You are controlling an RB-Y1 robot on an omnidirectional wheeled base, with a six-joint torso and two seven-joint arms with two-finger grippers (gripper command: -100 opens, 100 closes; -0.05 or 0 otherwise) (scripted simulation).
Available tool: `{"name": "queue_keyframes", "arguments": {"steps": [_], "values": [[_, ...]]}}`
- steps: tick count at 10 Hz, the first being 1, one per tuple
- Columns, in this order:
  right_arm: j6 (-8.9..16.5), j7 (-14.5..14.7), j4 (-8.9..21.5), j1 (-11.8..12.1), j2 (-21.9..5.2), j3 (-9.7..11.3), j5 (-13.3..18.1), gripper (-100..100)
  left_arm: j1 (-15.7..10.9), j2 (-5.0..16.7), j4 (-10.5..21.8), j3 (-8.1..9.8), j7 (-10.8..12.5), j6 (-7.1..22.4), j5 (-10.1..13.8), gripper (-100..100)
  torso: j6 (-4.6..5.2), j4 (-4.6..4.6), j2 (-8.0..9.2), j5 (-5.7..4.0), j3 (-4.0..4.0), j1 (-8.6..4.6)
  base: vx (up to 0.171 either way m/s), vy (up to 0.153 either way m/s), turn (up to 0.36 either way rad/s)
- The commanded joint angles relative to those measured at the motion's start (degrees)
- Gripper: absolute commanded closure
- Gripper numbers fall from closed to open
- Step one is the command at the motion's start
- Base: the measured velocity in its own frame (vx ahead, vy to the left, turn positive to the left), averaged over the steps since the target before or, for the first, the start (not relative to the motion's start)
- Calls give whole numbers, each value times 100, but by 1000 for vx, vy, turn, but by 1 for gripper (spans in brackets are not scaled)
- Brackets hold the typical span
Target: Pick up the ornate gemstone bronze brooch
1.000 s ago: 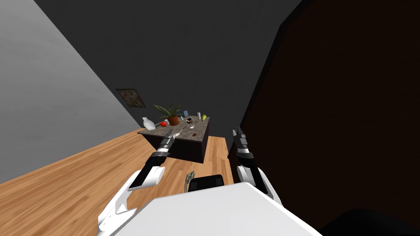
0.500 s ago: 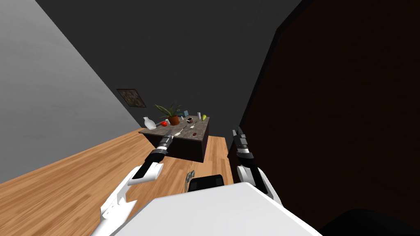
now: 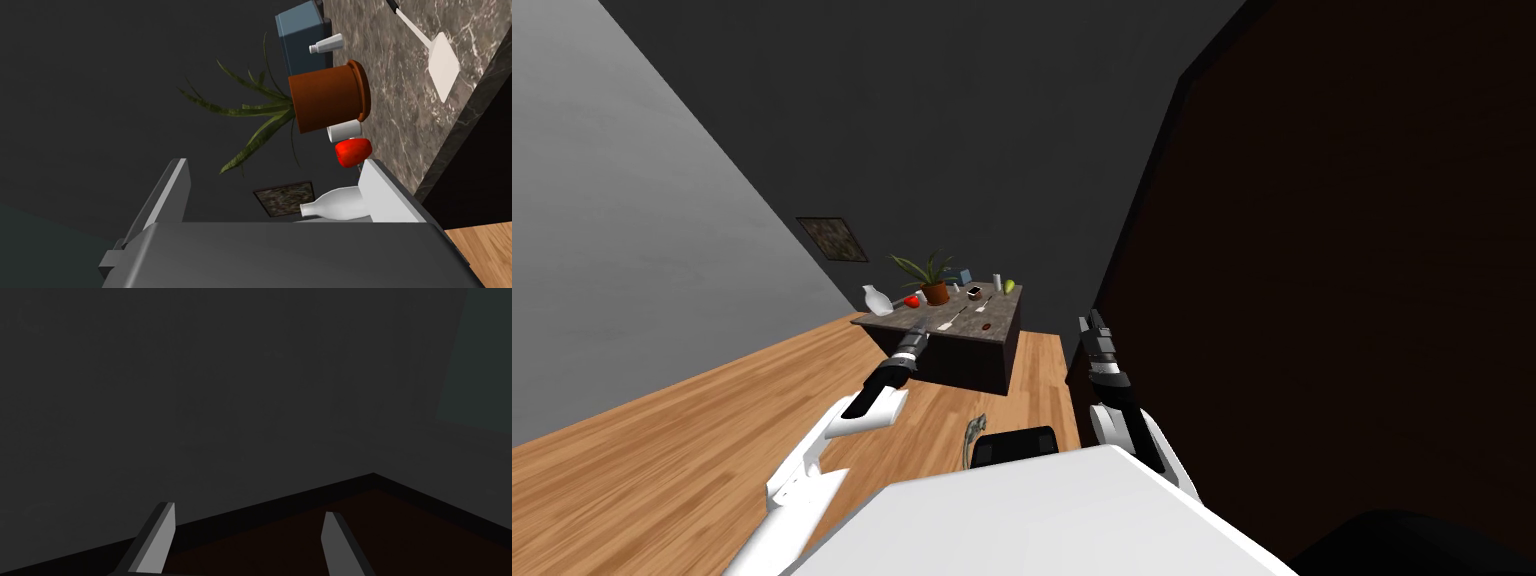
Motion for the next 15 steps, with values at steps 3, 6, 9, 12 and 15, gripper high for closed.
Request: {"name": "queue_keyframes", "arguments": {"steps": [3, 6, 9, 12, 15], "values": [[0, 0, 0, 0, 0, 0, 0, 0, -362, 79, 405, 224, 95, 622, -149, -100, 0, 0, 2, -1, 1, -5, -28, -17, -13], [0, 0, 0, 0, 0, 0, 0, 0, -618, 151, 675, 393, 168, 1047, -241, -100, 1, 0, -3, -1, -2, -5, -15, -18, -12], [0, 0, 0, 0, 0, 0, 0, 0, -885, 216, 950, 569, 241, 1566, -339, -100, 0, 0, 0, -1, 0, -4, -15, -17, -12], [0, 0, 0, 0, 0, 0, 0, 0, -1162, 275, 1229, 750, 314, 2015, -441, -100, 1, -1, -6, -2, -3, -9, -3, -26, -15], [0, 0, 0, 0, 0, 0, 0, 0, -1450, 330, 1510, 937, 387, 2444, -548, -100, 0, -2, -7, -2, -4, -10, 0, -27, -18]]}}
